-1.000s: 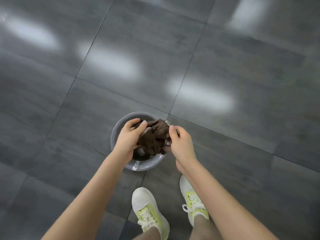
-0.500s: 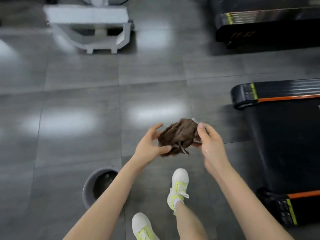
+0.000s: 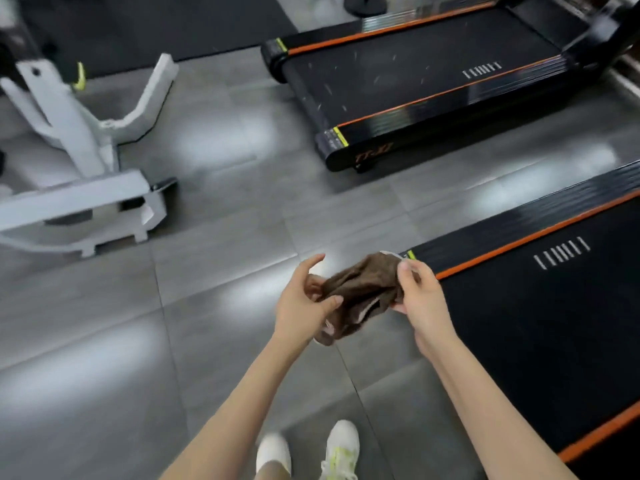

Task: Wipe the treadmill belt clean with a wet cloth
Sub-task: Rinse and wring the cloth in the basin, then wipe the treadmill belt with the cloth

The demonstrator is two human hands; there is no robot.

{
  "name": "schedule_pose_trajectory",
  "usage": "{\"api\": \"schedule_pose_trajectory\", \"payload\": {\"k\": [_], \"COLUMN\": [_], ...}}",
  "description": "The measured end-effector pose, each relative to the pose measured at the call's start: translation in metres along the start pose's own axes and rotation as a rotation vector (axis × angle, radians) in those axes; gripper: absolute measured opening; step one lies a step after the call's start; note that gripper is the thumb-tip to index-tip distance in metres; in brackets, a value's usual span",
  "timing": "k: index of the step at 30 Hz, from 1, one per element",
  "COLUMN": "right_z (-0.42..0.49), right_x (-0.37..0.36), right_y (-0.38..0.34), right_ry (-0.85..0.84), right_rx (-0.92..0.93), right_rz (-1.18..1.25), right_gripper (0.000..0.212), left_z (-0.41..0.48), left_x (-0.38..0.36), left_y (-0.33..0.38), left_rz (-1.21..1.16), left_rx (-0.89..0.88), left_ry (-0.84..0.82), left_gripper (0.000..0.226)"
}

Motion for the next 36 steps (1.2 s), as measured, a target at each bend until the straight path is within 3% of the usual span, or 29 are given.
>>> {"api": "schedule_pose_trajectory", "payload": {"k": [1,5,7,11,15,18,21,25,31,36], "right_z": [0.016,0.087,0.133,0.233,0.34,0.414,0.484,0.572,0.7,0.814], "right_x": [-0.01,-0.054,-0.067,-0.091,-0.107,-0.099,-0.085,-0.057,0.002,0.054], "right_y": [-0.009,-0.03,-0.033,-0.036,-0.044,-0.049,-0.052,-0.038,-0.007,0.018], "right_ry": [-0.031,-0.114,-0.088,0.005,0.002,0.057,0.134,0.256,0.368,0.426], "right_rx": [-0.02,-0.034,-0.024,-0.095,-0.025,0.023,0.056,0.025,0.029,0.007], "right_rz": [0.032,0.168,0.137,0.252,0.513,0.468,0.399,0.385,0.24,0.142], "right_gripper": [0.022,0.071,0.069,0.045,0.08,0.095,0.089,0.065,0.024,0.013], "left_z": [0.017,0.096,0.145,0.249,0.342,0.42,0.488,0.569,0.701,0.798], "left_x": [-0.002,-0.006,-0.009,-0.024,-0.057,-0.083,-0.116,-0.16,-0.201,-0.226], "left_y": [0.021,0.097,0.128,0.185,0.238,0.268,0.288,0.305,0.309,0.295], "left_rz": [-0.006,-0.082,-0.067,-0.012,-0.075,-0.238,-0.245,-0.172,-0.152,0.123], "left_rx": [-0.015,-0.048,-0.053,-0.113,-0.074,0.041,0.081,0.104,0.152,0.081], "left_ry": [-0.015,-0.096,-0.147,-0.29,-0.514,-0.601,-0.648,-0.601,-0.318,-0.148], "left_gripper": [0.068,0.063,0.063,0.065,0.054,0.042,0.036,0.037,0.016,0.024]}}
Point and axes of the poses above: each hand's wrist, its own z-axis towards the middle knuckle, its own x-axis out of the back of the hand, y = z × x, the point moved 8 cm from there along z, towards the middle knuckle, and after that the axes turned 13 degrees about x, right-handed, at the moved point
